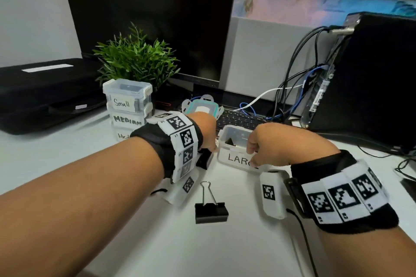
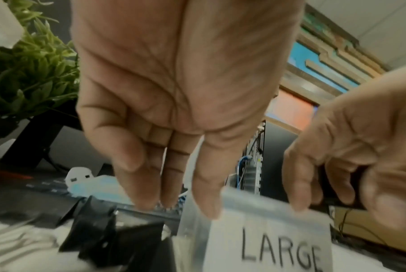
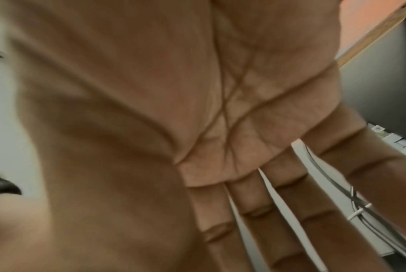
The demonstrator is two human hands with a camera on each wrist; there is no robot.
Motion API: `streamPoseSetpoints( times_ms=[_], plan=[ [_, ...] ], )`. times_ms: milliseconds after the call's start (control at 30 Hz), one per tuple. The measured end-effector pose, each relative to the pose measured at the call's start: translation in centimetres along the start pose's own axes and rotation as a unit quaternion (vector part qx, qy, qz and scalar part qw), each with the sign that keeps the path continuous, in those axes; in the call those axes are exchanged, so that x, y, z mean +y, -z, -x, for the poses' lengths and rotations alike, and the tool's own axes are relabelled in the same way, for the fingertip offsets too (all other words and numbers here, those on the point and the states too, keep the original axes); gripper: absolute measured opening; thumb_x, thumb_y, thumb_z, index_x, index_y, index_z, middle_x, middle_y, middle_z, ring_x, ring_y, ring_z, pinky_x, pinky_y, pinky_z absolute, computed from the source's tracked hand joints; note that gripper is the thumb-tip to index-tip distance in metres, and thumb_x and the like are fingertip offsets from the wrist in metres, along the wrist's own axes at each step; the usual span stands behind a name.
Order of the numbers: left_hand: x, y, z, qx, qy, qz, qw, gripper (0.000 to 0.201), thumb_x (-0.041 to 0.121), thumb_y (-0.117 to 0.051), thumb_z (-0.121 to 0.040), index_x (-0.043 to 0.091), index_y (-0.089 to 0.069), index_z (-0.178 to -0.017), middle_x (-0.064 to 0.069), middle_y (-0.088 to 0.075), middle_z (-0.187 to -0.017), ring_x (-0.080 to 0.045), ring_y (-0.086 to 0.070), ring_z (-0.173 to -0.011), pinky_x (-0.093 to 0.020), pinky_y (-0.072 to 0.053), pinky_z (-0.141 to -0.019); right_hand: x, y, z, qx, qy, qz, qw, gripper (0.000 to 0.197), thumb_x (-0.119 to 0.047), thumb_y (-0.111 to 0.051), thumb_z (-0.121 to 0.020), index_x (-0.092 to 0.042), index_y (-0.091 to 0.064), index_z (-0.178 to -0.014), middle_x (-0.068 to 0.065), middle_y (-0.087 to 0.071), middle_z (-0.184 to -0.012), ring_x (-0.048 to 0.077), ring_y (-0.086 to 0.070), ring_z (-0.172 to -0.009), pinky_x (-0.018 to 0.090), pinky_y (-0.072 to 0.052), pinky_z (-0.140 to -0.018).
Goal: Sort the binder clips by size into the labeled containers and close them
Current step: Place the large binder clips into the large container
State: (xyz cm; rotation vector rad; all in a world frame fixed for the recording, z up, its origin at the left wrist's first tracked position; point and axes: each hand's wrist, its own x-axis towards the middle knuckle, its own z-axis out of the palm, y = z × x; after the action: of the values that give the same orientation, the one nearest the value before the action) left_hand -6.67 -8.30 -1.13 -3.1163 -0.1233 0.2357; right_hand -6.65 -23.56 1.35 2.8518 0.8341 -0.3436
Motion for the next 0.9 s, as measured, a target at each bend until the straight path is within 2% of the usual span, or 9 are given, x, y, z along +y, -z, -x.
streamPoseSetpoints(
  times_ms=[67,167,267,367,500,600,700,800,900],
  plan=[
    [0.5,-0.9,-0.3,-0.036,-0.002,-0.005,0.999,0.036,0.045,-0.067,-0.081,0.011,-0.060,-0.092,0.000,-0.056,-0.071,-0.017,-0.053,-0.077,-0.027,-0.043,-0.070,0.8,0.1,-0.2,0.011,-0.015,-0.008,1.000,0.032,-0.030,-0.068,-0.083,-0.016,-0.064,-0.112,-0.001,-0.063,-0.107,0.019,-0.057,-0.098,0.029,-0.047,-0.081],
    [0.9,-1.7,-0.5,-0.086,-0.006,-0.018,0.996,0.060,0.052,-0.069,-0.076,0.011,-0.056,-0.118,-0.003,-0.063,-0.110,-0.020,-0.058,-0.100,-0.030,-0.045,-0.082,1.9,0.4,0.1,0.035,-0.055,-0.028,0.998,0.050,-0.041,-0.073,-0.076,-0.021,-0.055,-0.119,-0.004,-0.056,-0.110,0.019,-0.053,-0.097,0.028,-0.043,-0.077],
    [1.3,-1.7,0.1,-0.115,-0.005,-0.045,0.992,0.064,0.048,-0.070,-0.077,0.013,-0.053,-0.127,-0.003,-0.061,-0.121,-0.022,-0.057,-0.109,-0.029,-0.043,-0.085,2.7,-0.1,-0.1,0.039,-0.077,-0.045,0.995,0.081,-0.048,-0.077,-0.070,-0.021,-0.041,-0.137,0.000,-0.051,-0.134,0.023,-0.052,-0.116,0.035,-0.045,-0.092],
    [1.3,-1.5,0.7,-0.133,-0.016,-0.087,0.987,0.051,0.039,-0.067,-0.084,0.012,-0.055,-0.125,-0.002,-0.059,-0.114,-0.017,-0.054,-0.095,-0.025,-0.039,-0.074,2.9,-0.9,-0.9,0.016,-0.089,-0.067,0.994,0.093,-0.049,-0.076,-0.070,-0.018,-0.031,-0.145,0.003,-0.044,-0.144,0.024,-0.045,-0.127,0.038,-0.039,-0.102],
    [0.6,-1.5,0.9,-0.148,-0.013,-0.027,0.988,0.037,0.024,-0.067,-0.085,0.013,-0.057,-0.118,-0.003,-0.062,-0.116,-0.013,-0.052,-0.080,-0.018,-0.041,-0.055,2.9,-1.8,-1.9,0.004,-0.100,-0.099,0.990,0.080,-0.048,-0.077,-0.069,-0.018,-0.043,-0.135,0.003,-0.054,-0.131,0.023,-0.053,-0.115,0.037,-0.043,-0.095],
    [-0.1,-1.1,1.3,-0.115,0.016,0.031,0.993,0.030,0.019,-0.057,-0.088,0.010,-0.057,-0.116,-0.006,-0.062,-0.104,-0.014,-0.053,-0.065,-0.020,-0.045,-0.057,3.0,-1.9,-2.3,0.008,-0.100,-0.099,0.990,0.079,-0.049,-0.079,-0.066,-0.019,-0.046,-0.130,0.000,-0.056,-0.125,0.022,-0.055,-0.109,0.036,-0.046,-0.092],
    [-0.8,-0.6,1.3,-0.078,0.022,0.072,0.994,0.031,0.013,-0.048,-0.090,0.008,-0.053,-0.121,-0.008,-0.060,-0.110,-0.018,-0.057,-0.074,-0.025,-0.051,-0.068,3.1,-1.9,-2.4,0.010,-0.096,-0.092,0.991,0.086,-0.049,-0.080,-0.064,-0.018,-0.042,-0.136,0.001,-0.052,-0.133,0.023,-0.052,-0.117,0.038,-0.044,-0.098],
    [-0.9,-0.5,1.5,-0.113,0.006,0.087,0.990,0.044,0.001,-0.046,-0.091,0.016,-0.048,-0.132,-0.006,-0.057,-0.107,-0.020,-0.063,-0.079,-0.025,-0.054,-0.066,3.3,-2.0,-2.7,0.007,-0.087,-0.086,0.992,0.088,-0.047,-0.081,-0.064,-0.018,-0.041,-0.137,0.001,-0.051,-0.135,0.022,-0.050,-0.119,0.037,-0.043,-0.100],
    [-0.8,-0.8,1.8,-0.146,-0.030,0.038,0.988,0.051,0.002,-0.042,-0.095,0.019,-0.036,-0.144,-0.006,-0.048,-0.134,-0.022,-0.058,-0.113,-0.024,-0.050,-0.069,3.2,-1.9,-2.7,0.007,-0.081,-0.084,0.993,0.089,-0.047,-0.081,-0.065,-0.018,-0.040,-0.139,0.001,-0.051,-0.136,0.022,-0.050,-0.120,0.037,-0.042,-0.101]
  ],
)
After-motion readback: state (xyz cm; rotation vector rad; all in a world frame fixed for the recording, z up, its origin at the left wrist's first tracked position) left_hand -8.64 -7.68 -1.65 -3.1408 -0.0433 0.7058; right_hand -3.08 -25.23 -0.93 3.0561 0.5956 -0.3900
